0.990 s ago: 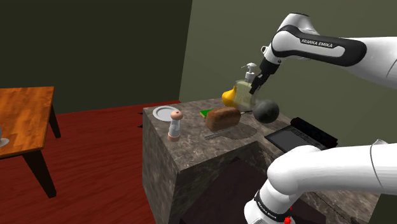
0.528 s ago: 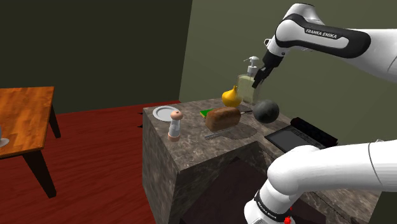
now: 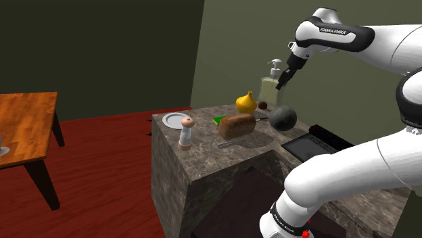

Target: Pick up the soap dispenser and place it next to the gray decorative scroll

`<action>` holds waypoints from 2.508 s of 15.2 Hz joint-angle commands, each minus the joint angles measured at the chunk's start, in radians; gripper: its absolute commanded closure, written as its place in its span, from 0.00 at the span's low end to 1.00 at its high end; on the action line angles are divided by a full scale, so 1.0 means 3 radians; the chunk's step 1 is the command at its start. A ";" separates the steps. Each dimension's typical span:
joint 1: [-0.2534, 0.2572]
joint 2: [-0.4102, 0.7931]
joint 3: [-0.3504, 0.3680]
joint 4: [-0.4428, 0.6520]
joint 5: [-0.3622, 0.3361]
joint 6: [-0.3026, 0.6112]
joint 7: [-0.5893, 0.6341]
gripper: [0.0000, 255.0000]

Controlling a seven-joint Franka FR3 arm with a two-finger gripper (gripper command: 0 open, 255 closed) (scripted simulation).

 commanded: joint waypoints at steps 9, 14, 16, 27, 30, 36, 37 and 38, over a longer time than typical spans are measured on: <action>0.0124 0.1208 -0.0938 0.1100 0.0588 0.0032 -0.1010 1.00; -0.0096 0.2085 -0.1325 0.1795 0.1326 -0.0120 -0.1657 1.00; -0.0093 0.2054 -0.1302 0.1678 0.1301 -0.0021 -0.1652 1.00; -0.0045 0.1981 -0.1280 0.1122 0.1261 0.0490 -0.1676 1.00; -0.0041 0.1986 -0.1276 0.0992 0.1274 0.0621 -0.1696 1.00; -0.0044 0.2025 -0.1269 0.0758 0.1329 0.0876 -0.1755 1.00; -0.0045 0.2036 -0.1267 0.0722 0.1342 0.0918 -0.1767 1.00; -0.0047 0.2047 -0.1266 0.0687 0.1357 0.0959 -0.1781 1.00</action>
